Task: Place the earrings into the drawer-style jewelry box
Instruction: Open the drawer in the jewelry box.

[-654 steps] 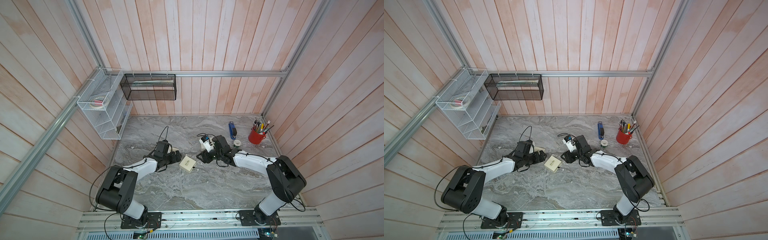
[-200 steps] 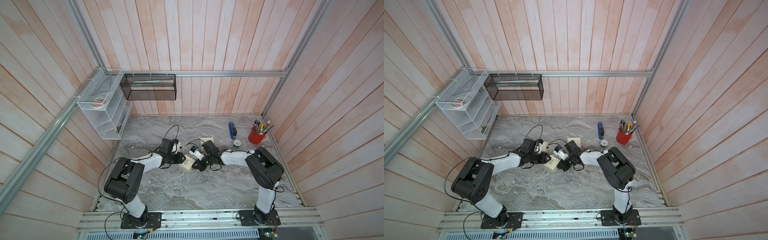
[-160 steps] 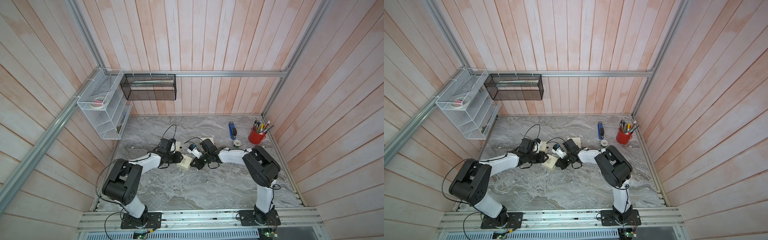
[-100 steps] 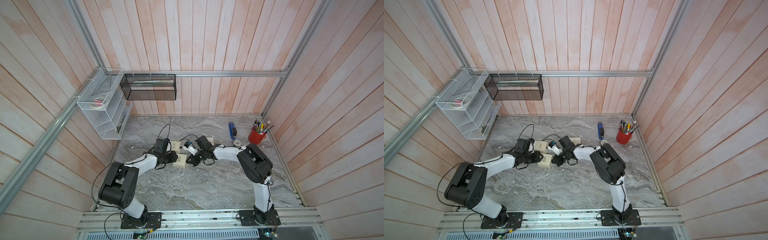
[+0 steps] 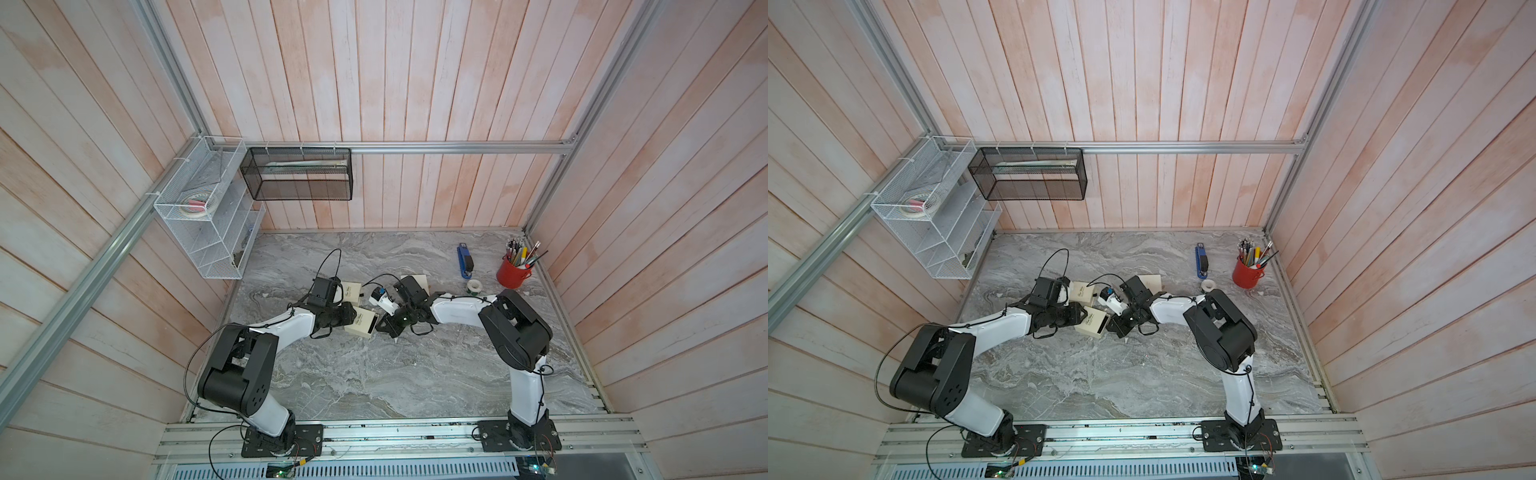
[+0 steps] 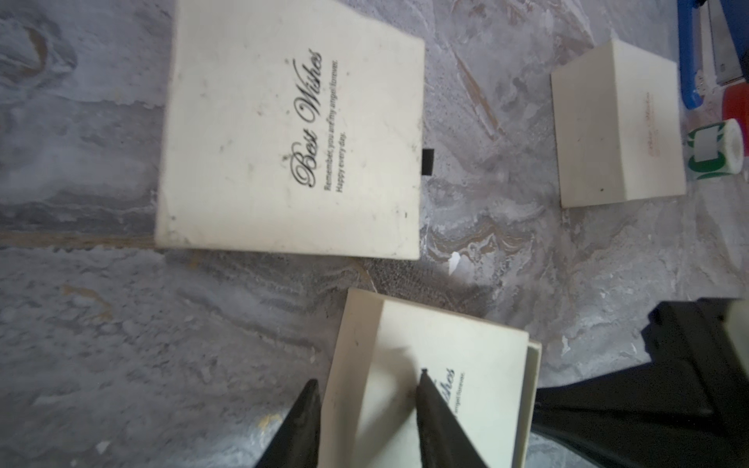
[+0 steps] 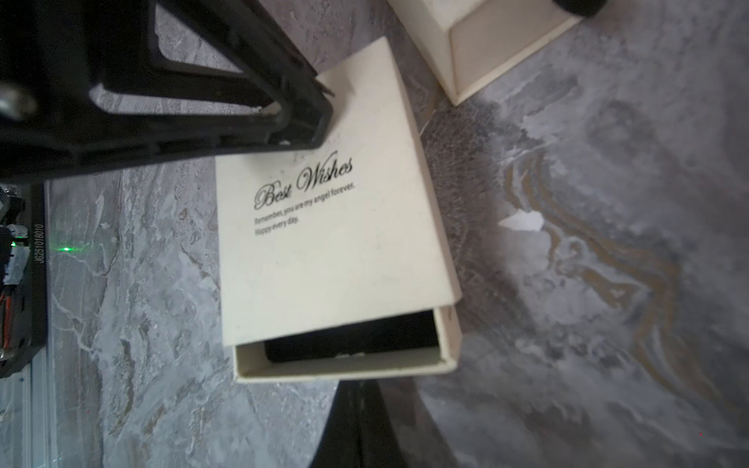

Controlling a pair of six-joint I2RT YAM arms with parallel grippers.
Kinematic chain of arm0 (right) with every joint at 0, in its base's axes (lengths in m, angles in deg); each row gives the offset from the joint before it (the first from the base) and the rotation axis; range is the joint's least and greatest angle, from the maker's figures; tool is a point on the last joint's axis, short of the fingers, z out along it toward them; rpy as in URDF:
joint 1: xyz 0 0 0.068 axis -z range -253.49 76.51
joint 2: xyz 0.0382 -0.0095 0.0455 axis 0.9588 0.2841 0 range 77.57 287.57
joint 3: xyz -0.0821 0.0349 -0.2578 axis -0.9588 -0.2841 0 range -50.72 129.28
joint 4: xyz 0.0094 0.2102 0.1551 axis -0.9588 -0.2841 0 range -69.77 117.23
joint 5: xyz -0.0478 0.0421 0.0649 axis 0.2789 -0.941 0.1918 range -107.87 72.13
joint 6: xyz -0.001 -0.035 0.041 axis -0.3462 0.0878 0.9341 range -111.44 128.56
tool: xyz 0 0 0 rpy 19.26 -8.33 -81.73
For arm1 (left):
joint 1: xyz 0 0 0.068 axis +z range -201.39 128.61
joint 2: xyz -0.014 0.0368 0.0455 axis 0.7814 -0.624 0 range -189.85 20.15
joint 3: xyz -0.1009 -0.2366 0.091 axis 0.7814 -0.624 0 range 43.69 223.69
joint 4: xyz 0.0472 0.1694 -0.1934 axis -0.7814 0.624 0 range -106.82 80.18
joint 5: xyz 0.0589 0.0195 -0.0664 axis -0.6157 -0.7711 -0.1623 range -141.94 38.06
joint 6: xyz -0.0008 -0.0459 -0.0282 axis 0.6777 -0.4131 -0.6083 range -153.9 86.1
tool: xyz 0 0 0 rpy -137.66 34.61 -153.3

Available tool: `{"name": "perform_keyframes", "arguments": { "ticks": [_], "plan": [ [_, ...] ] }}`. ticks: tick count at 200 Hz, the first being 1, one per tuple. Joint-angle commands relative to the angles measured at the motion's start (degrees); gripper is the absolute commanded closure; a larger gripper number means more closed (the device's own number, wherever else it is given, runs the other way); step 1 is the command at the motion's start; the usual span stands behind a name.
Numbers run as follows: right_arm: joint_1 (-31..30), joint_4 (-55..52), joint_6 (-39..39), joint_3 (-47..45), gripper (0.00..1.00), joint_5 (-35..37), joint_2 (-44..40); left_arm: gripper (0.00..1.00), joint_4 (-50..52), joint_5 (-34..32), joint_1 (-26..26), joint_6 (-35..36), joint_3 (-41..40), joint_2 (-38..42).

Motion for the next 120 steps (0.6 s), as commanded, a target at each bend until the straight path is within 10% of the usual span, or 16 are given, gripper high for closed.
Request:
{"name": "perform_keyframes", "arguments": {
  "ticks": [1,120],
  "plan": [
    [0.4,-2.6,-0.8,-2.9,1.0,1.1,-2.3,0.6,3.5,-2.3,0.1,0.3,-1.2,-2.6],
    [0.8,-2.8,-0.6,-10.2,1.0,2.3,-7.6,0.6,3.6,-1.6,0.0,0.8,-0.6,-2.9]
  ]
}}
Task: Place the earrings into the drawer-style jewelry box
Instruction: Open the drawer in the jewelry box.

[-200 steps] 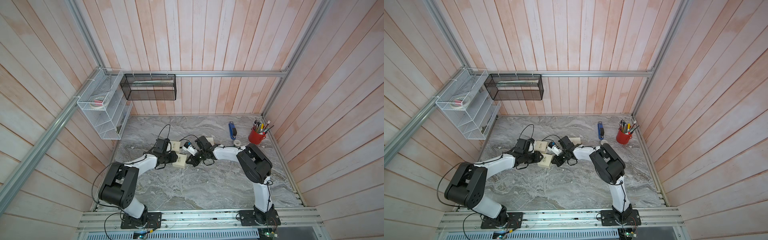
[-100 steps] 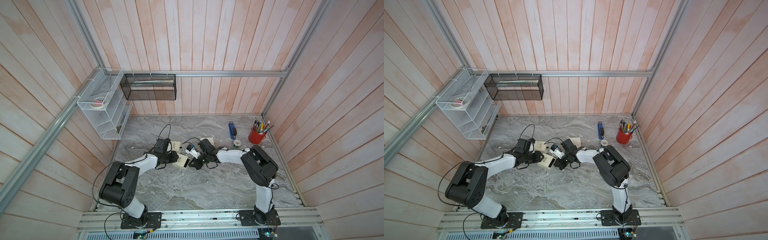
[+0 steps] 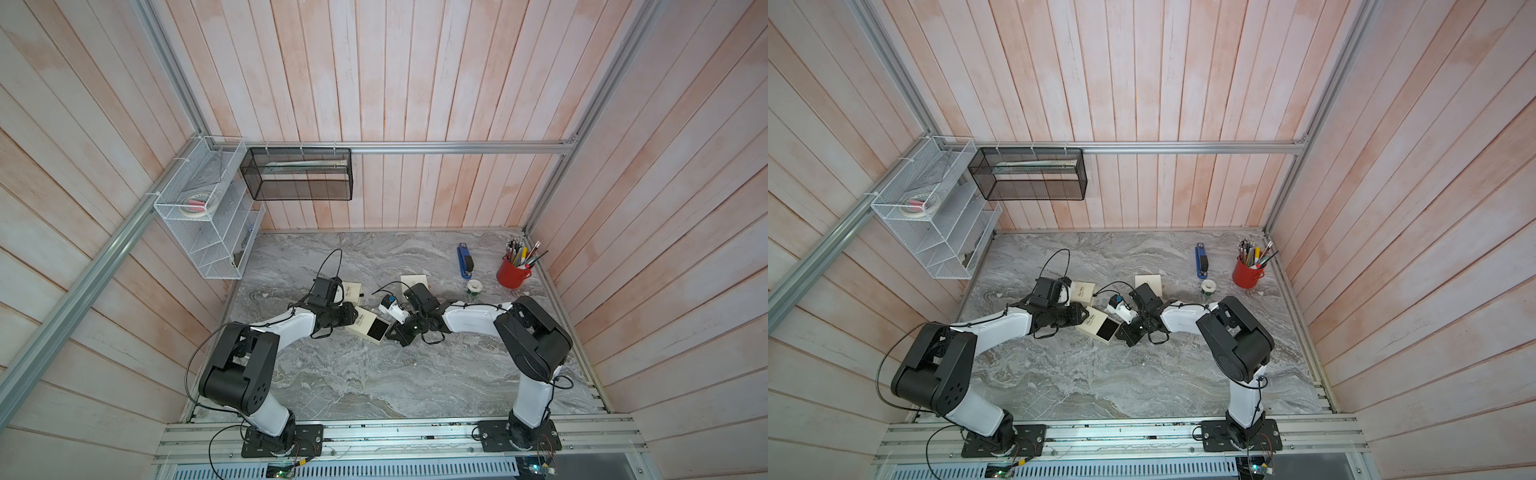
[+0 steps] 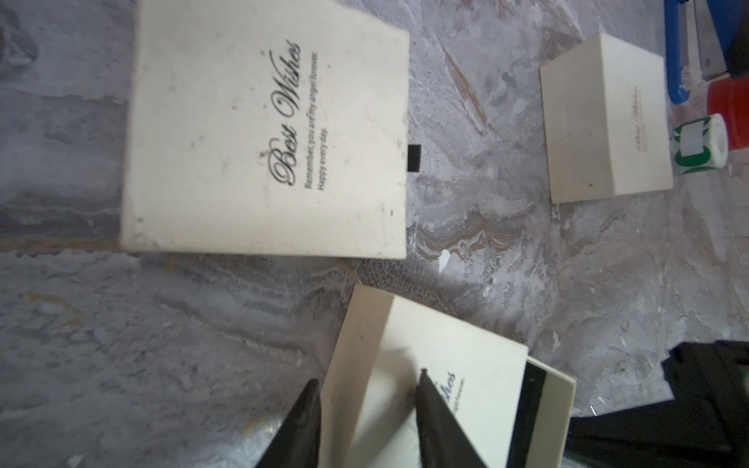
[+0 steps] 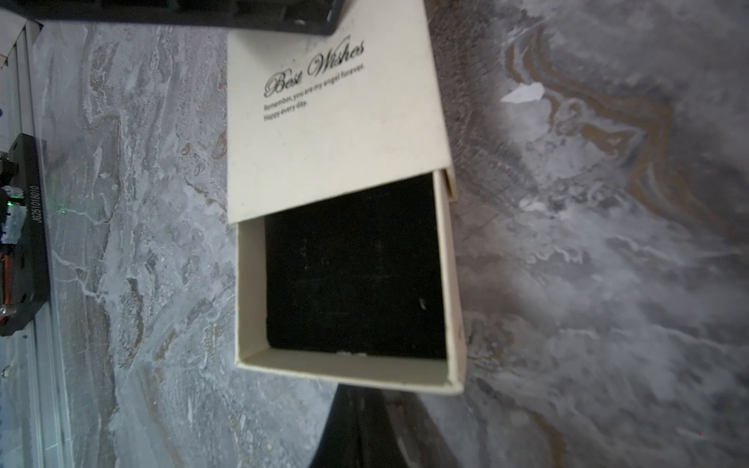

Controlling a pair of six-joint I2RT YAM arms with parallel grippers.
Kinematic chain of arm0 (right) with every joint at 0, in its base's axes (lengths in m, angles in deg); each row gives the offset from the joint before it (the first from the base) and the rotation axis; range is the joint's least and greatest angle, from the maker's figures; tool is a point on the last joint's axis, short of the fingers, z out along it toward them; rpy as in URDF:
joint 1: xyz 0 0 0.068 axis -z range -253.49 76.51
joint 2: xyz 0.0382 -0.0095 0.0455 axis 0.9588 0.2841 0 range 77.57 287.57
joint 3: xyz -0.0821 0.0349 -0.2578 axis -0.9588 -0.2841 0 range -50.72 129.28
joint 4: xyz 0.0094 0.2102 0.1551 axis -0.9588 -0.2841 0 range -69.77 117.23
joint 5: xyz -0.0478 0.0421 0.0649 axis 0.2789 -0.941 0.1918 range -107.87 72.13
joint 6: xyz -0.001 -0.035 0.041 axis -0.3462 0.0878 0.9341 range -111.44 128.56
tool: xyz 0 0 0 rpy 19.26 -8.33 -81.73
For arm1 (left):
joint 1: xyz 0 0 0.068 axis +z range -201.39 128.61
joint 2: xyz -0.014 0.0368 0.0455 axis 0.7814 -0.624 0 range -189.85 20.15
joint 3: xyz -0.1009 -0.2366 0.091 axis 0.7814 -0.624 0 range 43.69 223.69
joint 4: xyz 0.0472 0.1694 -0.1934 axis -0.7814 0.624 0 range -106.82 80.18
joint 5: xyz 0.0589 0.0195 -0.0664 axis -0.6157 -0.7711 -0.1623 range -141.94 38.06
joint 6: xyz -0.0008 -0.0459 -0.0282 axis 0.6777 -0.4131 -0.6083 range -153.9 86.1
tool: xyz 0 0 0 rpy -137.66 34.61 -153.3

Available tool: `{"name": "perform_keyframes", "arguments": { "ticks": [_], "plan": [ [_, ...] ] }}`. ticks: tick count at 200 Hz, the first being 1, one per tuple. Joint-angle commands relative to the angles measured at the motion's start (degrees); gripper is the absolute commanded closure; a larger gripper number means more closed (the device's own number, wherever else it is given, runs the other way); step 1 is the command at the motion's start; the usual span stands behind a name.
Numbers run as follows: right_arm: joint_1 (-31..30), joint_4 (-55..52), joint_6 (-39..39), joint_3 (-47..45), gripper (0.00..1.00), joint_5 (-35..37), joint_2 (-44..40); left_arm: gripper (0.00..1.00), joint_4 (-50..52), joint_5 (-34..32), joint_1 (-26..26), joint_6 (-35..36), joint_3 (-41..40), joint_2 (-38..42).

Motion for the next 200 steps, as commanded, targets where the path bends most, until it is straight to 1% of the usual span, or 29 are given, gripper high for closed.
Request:
{"name": "perform_keyframes", "arguments": {
  "ticks": [1,114,123,128,142,149,179,200],
  "plan": [
    [0.2,-3.5,-0.2,-1.6,1.0,0.9,-1.0,0.6,4.1,-2.7,0.2,0.8,-0.6,-2.5],
    [0.2,-3.4,-0.1,-2.6,1.0,1.2,-2.2,0.6,3.3,-0.9,0.2,0.7,-0.5,-2.2],
    [0.2,-3.2,-0.1,-2.7,1.0,1.2,-2.5,0.55,3.3,-0.7,0.2,0.6,-0.4,-2.1],
    [0.2,-3.1,-0.1,-2.7,1.0,1.2,-2.7,0.54,3.4,-0.6,0.2,0.6,-0.3,-1.9],
    [0.2,-3.1,0.0,-2.6,0.93,1.7,-3.5,0.53,3.4,-0.8,0.2,0.1,0.0,-0.9],
    [0.2,-3.1,0.3,-2.6,0.9,2.2,-3.9,0.5,3.3,-0.9,0.2,-0.2,0.2,-0.3],
    [0.2,-2.8,1.9,-3.2,0.83,3.7,-6.2,0.37,4.4,-3.2,0.2,-0.9,1.9,2.1],
    [0.2,-3.1,4.3,-4.6,0.76,7.0,-9.3,0.27,4.8,-5.1,0.2,-1.2,1.9,5.1]
  ]
}}
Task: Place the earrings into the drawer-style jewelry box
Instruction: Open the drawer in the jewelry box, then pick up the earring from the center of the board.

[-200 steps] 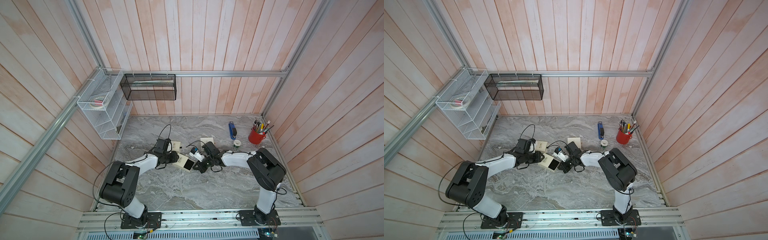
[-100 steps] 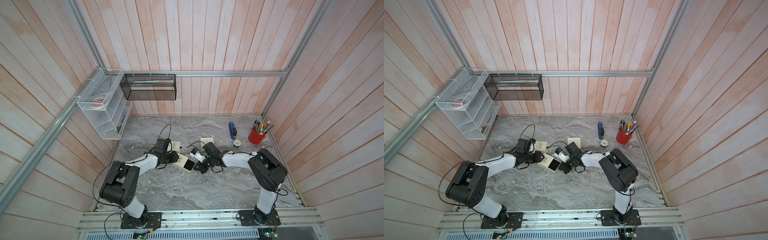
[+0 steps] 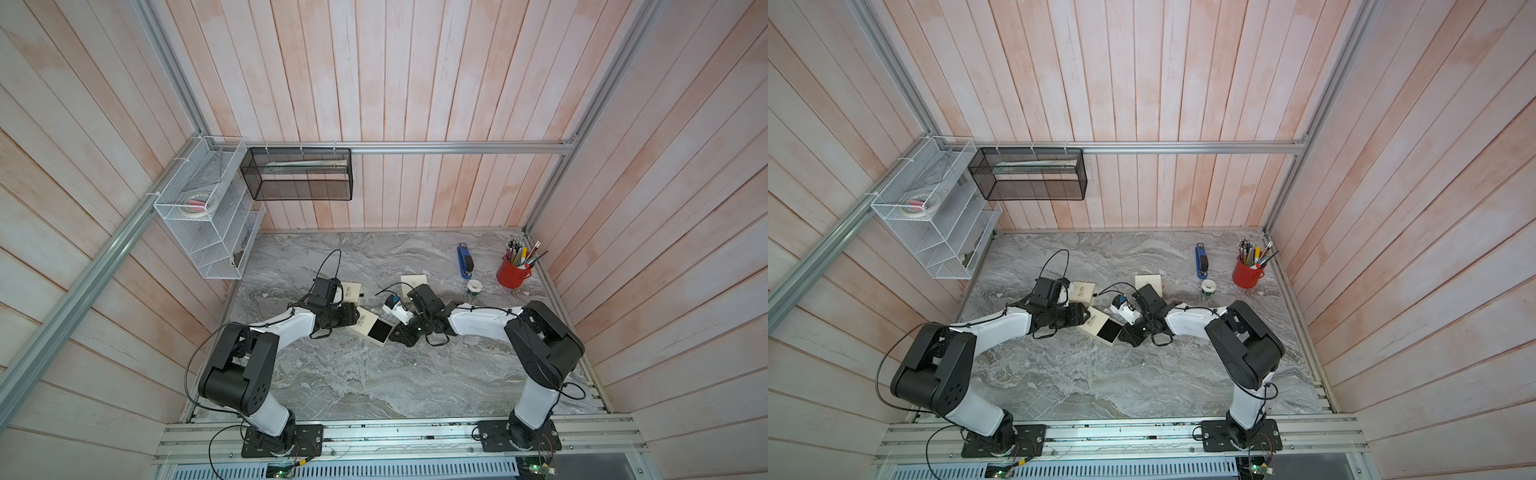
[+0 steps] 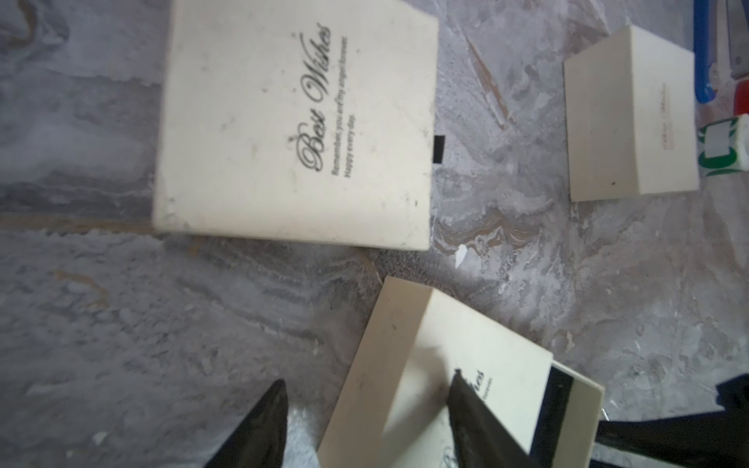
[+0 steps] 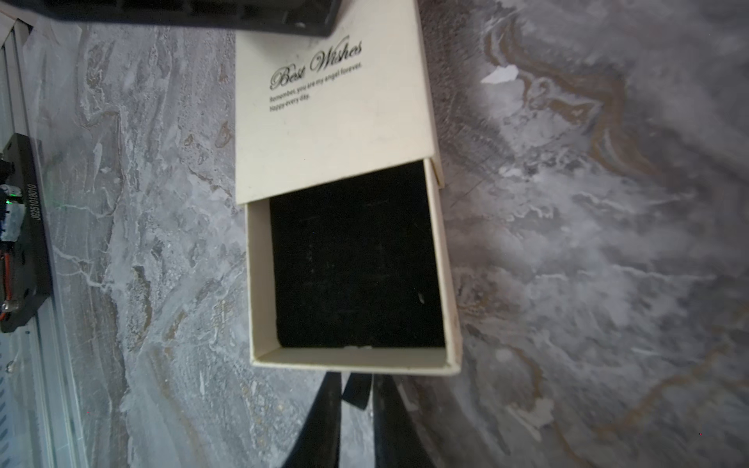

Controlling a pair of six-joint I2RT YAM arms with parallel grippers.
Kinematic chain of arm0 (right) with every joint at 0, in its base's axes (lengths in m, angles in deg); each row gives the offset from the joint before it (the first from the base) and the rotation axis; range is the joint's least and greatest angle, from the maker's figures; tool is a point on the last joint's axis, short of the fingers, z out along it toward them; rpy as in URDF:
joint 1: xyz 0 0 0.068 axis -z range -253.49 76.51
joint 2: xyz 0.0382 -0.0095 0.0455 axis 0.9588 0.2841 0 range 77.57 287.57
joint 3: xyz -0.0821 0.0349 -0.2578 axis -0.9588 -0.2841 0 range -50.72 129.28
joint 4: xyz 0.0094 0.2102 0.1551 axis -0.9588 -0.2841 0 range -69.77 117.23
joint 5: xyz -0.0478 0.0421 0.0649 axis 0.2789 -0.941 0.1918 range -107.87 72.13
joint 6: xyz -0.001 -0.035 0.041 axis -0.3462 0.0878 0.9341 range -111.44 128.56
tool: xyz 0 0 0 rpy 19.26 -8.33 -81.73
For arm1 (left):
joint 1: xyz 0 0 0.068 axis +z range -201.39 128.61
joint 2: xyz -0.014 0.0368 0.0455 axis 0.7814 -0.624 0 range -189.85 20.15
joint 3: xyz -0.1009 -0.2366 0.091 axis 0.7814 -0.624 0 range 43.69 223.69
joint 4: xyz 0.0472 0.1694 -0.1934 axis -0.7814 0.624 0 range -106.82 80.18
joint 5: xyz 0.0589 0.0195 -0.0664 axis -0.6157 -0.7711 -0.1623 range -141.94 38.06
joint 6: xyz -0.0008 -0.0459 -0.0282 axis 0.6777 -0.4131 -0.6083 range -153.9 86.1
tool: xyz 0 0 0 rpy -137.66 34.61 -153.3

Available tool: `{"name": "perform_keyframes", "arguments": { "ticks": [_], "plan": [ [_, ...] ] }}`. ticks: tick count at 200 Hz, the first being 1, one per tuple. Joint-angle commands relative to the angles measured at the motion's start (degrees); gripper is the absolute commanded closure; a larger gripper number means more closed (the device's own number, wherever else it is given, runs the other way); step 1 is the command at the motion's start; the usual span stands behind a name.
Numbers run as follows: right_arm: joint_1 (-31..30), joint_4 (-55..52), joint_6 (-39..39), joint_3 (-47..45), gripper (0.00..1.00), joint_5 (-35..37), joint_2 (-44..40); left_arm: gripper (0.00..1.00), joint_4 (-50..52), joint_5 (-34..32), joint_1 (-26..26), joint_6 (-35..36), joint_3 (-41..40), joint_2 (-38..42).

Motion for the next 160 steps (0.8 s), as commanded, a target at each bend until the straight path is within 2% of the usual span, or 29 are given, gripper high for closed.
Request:
{"name": "perform_keyframes", "arguments": {
  "ticks": [1,18,35,63,100,160],
  "plan": [
    [0.2,-1.6,2.8,-1.7,0.76,4.2,-4.0,0.27,2.1,-3.3,0.1,-0.2,1.5,4.2],
    [0.2,-1.6,5.3,-3.3,0.71,7.3,-7.1,0.21,1.3,-3.4,0.1,-0.4,1.1,6.7],
    [0.2,-1.5,8.9,-4.8,0.69,10.9,-10.5,0.2,0.3,-3.1,-0.6,-0.4,0.8,8.5],
    [0.1,-1.3,19.3,-8.0,0.69,16.6,-16.6,0.19,-1.0,-5.5,-5.2,0.1,0.5,10.1],
    [0.3,-6.5,31.3,-10.0,0.72,22.6,-20.7,0.18,-7.0,-4.4,-10.3,-2.4,-2.2,11.2],
    [1.0,-19.6,38.5,-6.3,0.74,17.3,-19.5,0.18,-13.1,-3.7,-17.0,-5.9,-5.0,9.8]
  ]
}}
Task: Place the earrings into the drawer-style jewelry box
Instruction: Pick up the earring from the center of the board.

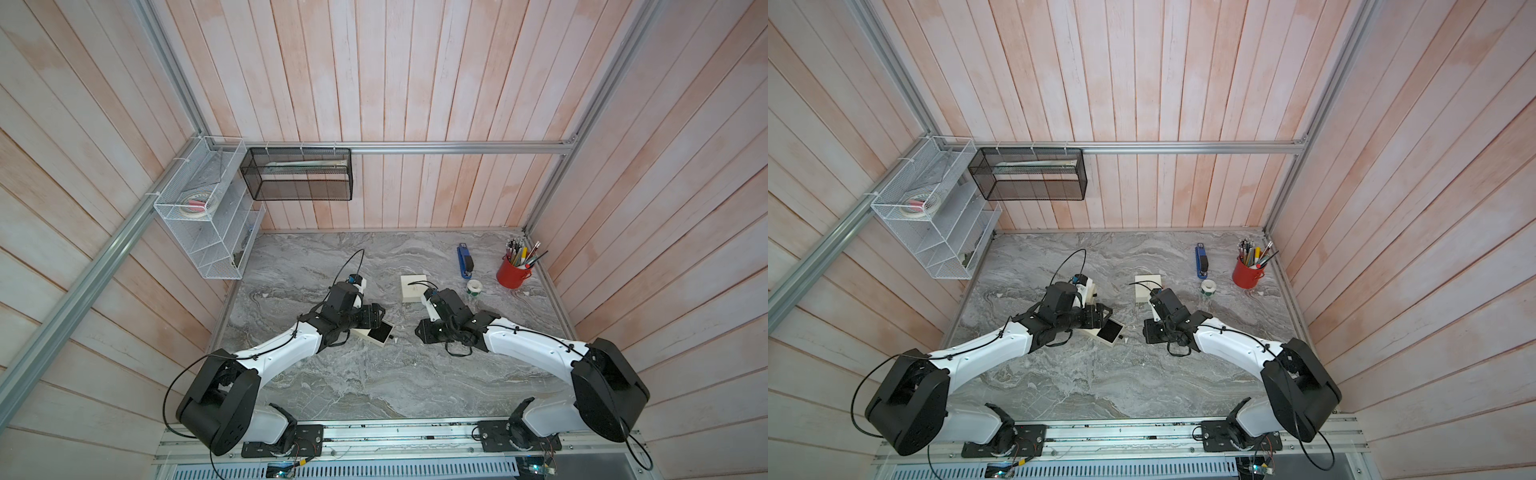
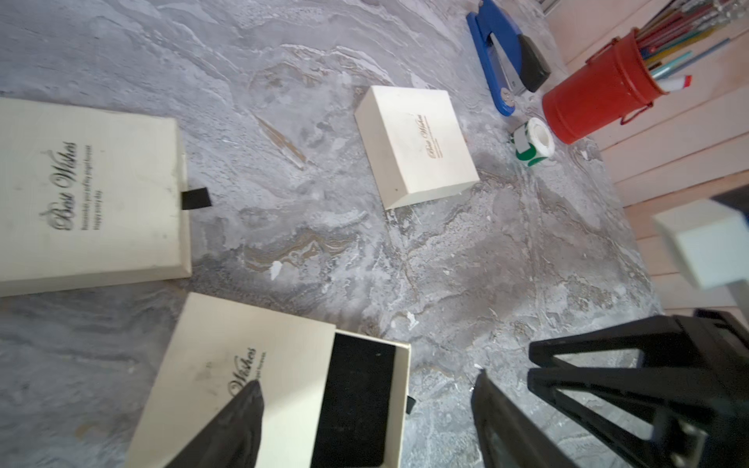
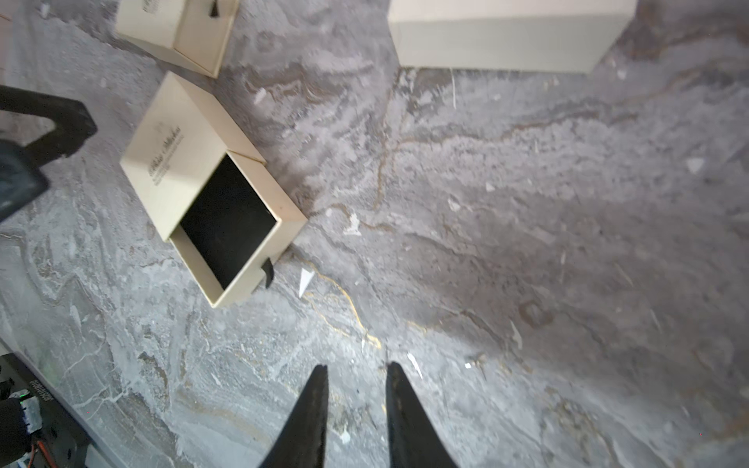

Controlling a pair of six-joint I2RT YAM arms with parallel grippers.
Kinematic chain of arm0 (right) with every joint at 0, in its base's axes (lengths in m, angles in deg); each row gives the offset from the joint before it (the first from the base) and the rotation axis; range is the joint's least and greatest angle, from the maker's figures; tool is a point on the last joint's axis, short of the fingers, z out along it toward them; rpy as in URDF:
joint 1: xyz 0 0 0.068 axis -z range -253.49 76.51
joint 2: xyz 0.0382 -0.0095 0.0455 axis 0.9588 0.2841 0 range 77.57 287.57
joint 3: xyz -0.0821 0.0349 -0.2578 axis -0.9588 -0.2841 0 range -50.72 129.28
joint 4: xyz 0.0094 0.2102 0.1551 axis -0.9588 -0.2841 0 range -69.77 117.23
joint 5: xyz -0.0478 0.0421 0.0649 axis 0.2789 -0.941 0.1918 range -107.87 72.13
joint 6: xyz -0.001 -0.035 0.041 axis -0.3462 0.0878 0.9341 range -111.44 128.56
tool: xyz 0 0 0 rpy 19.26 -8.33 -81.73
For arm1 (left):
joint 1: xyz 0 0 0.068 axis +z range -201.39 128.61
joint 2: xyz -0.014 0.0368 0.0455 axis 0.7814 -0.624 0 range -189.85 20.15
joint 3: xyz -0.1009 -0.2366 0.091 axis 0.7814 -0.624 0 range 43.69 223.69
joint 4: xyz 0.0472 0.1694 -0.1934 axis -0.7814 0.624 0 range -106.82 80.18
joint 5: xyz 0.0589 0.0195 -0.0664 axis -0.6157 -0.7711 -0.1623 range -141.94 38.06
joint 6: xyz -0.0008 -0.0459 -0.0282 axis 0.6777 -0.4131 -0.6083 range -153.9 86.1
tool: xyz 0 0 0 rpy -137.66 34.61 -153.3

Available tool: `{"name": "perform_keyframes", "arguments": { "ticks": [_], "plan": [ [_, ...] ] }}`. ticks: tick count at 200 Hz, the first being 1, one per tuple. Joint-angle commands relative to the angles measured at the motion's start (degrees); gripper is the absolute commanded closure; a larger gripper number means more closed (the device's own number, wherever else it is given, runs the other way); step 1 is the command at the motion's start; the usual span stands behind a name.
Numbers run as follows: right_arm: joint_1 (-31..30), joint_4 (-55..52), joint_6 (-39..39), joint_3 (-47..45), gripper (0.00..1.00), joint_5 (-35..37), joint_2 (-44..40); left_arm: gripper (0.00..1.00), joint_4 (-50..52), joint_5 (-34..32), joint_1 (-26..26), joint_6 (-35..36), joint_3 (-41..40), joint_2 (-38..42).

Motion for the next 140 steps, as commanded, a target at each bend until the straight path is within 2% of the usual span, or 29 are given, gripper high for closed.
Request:
{"name": "perform_keyframes", "arguments": {
  "ticks": [1,40,62,99,140],
  "plan": [
    [0.3,-7.8,6.2,2.3,0.74,-2.1,1.0,0.18,-4.3,0.5,-1.8,-2.0,-2.0,-0.6],
    [-0.3,-7.9,11.8,0.9,0.76,-6.1,1.1,0.19,-8.4,0.1,-5.0,-3.8,-5.9,0.3],
    [-1.0,-7.0,13.8,0.7,0.82,-7.3,2.6,0.19,-11.1,0.6,-6.3,-5.1,-9.0,1.0],
    [-2.4,-7.8,14.5,2.3,0.85,-7.7,6.5,0.19,-13.9,2.1,-7.1,-5.8,-12.5,1.1],
    [-2.5,-9.5,14.4,4.0,0.85,-6.8,9.2,0.19,-14.1,2.2,-7.1,-4.6,-12.4,0.6]
  ]
}}
